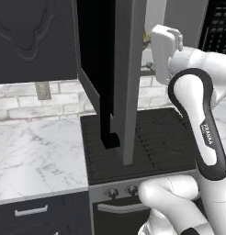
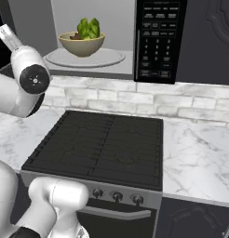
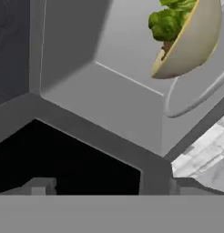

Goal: The microwave is finished heating the fish and lettuce. Take the bowl containing the food and place it on the dining counter.

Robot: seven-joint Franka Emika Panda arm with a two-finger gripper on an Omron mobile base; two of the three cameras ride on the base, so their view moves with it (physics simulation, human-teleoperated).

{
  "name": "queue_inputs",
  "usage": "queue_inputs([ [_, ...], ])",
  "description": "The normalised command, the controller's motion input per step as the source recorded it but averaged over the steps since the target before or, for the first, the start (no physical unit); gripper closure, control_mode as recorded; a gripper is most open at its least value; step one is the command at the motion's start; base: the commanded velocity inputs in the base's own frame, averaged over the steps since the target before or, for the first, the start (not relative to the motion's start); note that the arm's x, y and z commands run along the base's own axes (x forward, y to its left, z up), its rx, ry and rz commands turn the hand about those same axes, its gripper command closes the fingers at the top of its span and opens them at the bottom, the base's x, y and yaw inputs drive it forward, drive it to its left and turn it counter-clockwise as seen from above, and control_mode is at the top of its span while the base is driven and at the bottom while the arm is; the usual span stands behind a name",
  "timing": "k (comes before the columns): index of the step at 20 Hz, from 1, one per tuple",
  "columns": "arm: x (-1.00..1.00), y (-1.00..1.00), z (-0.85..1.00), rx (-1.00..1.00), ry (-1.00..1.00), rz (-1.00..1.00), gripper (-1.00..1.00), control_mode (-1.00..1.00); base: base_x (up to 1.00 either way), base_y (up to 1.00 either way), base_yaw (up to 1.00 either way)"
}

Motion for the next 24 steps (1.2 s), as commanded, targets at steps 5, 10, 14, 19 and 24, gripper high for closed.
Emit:
queue_inputs([
  [5,0.0,-1.0,0.46,0.04,0.39,-0.45,-1.0,-1.0,0.0,0.0,0.0],
  [10,0.16,-0.76,0.1,0.11,0.59,-0.09,-1.0,-1.0,0.0,0.0,0.0],
  [14,0.4,-0.1,-0.49,0.14,0.1,0.0,-1.0,-1.0,0.0,0.0,0.0],
  [19,0.77,-0.38,-0.88,0.35,0.25,0.35,-1.0,-1.0,0.0,0.0,0.0],
  [24,0.42,-0.08,-0.25,0.13,0.09,0.21,-1.0,-1.0,0.0,0.0,0.0],
])
